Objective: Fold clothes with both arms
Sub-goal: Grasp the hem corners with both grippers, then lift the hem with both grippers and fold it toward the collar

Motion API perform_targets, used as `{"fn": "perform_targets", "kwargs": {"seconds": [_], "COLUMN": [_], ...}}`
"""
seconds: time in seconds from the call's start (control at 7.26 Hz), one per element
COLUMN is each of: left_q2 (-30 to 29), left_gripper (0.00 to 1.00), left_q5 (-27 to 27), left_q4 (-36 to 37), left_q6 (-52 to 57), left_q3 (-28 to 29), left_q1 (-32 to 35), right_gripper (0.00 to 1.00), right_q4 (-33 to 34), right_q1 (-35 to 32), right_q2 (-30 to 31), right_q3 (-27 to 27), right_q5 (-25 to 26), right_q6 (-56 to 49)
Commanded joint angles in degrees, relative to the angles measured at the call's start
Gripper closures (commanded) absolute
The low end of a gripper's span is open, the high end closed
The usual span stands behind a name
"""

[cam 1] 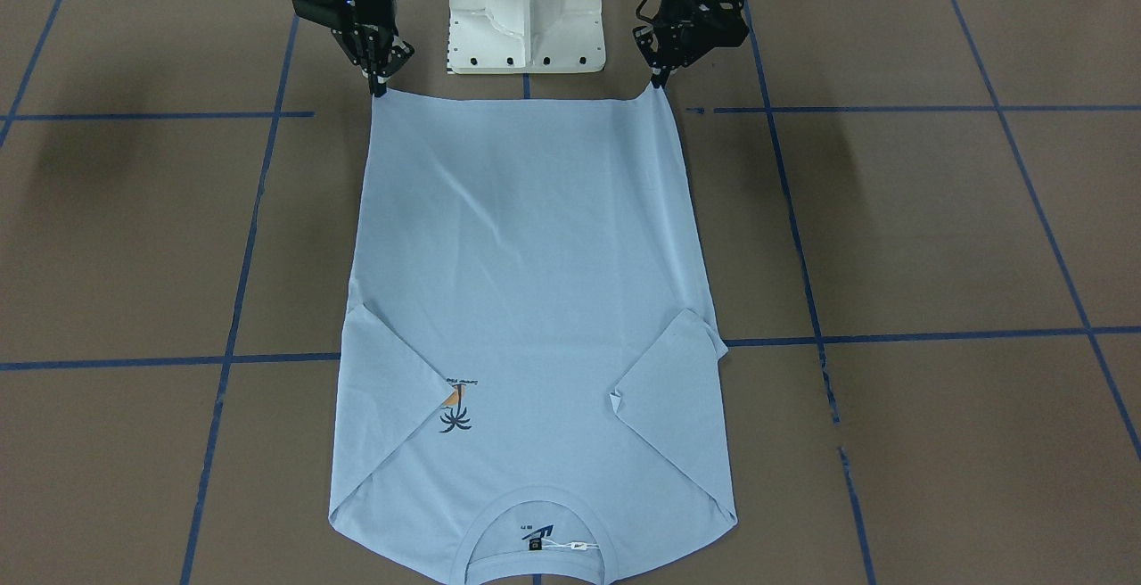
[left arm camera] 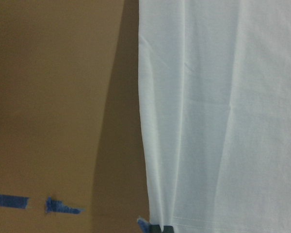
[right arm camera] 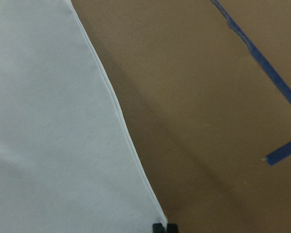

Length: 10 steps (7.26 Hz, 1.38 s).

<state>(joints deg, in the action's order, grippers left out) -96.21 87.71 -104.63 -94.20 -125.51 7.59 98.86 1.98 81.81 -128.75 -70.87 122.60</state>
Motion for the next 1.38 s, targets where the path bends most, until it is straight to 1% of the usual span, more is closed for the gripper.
{"fn": "perform_targets", "kwargs": {"seconds": [0.0, 0.14, 0.28, 0.41, 0.55, 0.69, 0.83, 0.96, 1.1, 1.24], "left_q2": [0.2, -0.1, -0.2, -0.5, -1.4, -3.8, -6.2, -9.3, -12.2, -15.3], "left_gripper": [1.0, 1.0, 1.0, 1.0, 1.0, 1.0, 1.0, 1.0, 1.0, 1.0], "left_q5": [1.4, 6.1, 7.5, 9.9, 10.2, 10.7, 13.5, 14.9, 15.4, 15.4], "left_q4": [8.2, 17.0, 23.7, 24.9, 25.1, 25.3, 26.3, 27.1, 27.0, 26.9], "left_q6": [0.1, 0.1, 0.1, 0.7, 2.0, 9.0, 15.8, 20.9, 24.7, 26.7], "left_q3": [-9.4, -19.0, -27.2, -28.9, -28.0, -27.3, -24.7, -20.9, -16.0, -11.2], "left_q1": [0.1, 0.1, 0.1, 1.1, 2.2, 7.2, 13.6, 19.9, 23.8, 26.1], "right_gripper": [1.0, 1.0, 1.0, 1.0, 1.0, 1.0, 1.0, 1.0, 1.0, 1.0], "right_q4": [12.0, 20.2, 23.8, 24.6, 24.8, 24.9, 24.8, 24.8, 24.7, 24.4], "right_q1": [2.8, 5.7, 5.8, 3.6, 0.3, -5.3, -11.6, -15.0, -17.7, -20.8], "right_q2": [-0.2, -0.6, -3.0, -4.4, -4.9, -7.3, -7.9, -10.9, -13.5, -16.3], "right_q3": [-14.2, -23.3, -26.6, -26.6, -26.4, -26.1, -25.6, -24.1, -20.5, -16.2], "right_q5": [-0.8, -2.2, -3.7, -4.4, -5.0, -8.5, -12.6, -13.9, -13.9, -13.9], "right_q6": [0.0, 0.4, 0.4, -0.1, -2.2, -7.4, -10.7, -13.2, -14.0, -16.2]}}
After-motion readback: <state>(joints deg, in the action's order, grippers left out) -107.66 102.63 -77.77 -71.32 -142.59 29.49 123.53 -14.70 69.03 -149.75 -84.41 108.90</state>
